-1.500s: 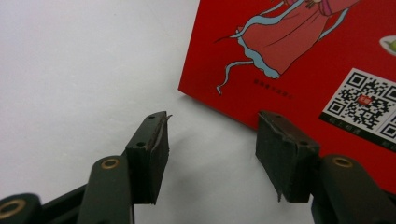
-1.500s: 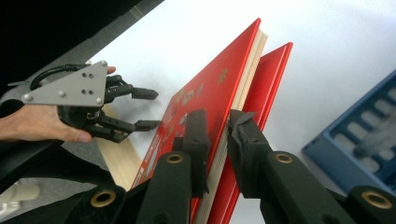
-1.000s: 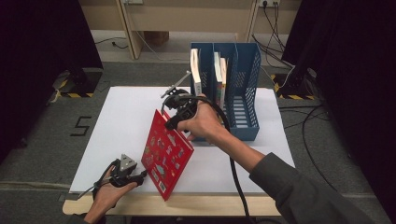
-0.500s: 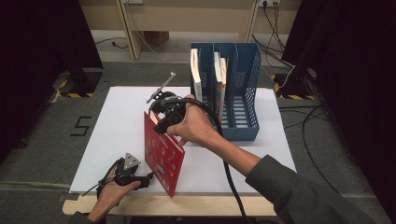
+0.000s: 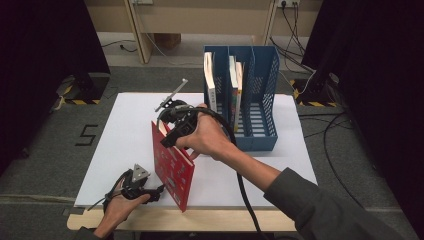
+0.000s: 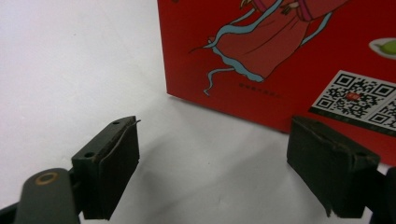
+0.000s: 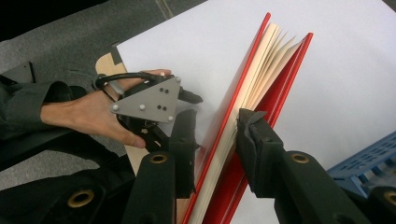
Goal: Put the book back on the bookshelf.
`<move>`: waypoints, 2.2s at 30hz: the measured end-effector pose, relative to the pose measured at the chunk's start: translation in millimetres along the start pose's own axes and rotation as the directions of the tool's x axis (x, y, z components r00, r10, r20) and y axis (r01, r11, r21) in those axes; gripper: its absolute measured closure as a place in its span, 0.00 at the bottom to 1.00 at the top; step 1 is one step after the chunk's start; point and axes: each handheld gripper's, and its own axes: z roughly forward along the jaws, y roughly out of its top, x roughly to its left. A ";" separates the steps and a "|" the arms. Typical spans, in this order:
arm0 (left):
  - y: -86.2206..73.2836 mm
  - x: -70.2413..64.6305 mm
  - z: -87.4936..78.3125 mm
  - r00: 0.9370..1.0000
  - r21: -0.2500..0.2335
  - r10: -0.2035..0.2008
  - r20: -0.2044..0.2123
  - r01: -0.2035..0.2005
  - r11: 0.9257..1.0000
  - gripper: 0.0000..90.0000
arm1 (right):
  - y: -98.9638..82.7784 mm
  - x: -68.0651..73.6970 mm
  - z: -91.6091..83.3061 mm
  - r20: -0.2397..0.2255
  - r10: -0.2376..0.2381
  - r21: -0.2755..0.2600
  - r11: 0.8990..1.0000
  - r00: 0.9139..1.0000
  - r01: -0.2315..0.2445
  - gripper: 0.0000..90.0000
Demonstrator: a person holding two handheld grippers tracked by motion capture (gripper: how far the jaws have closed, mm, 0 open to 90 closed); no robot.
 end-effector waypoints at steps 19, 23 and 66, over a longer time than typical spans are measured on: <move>-7.1 2.1 -5.7 0.999 -0.004 -0.018 0.039 0.018 1.000 0.17 | -4.4 -48.8 -19.8 -0.072 0.249 0.019 0.969 0.966 -0.248 0.47; -5.7 1.5 -1.4 0.999 0.009 -0.013 0.047 0.013 1.000 0.17 | -15.5 -44.6 4.3 -0.117 0.228 0.082 0.972 0.967 -0.219 0.47; -6.6 16.5 -0.7 1.000 0.008 -0.027 0.006 0.027 1.000 0.16 | -31.3 -53.8 -18.2 0.086 0.019 0.181 0.983 0.996 -0.034 0.89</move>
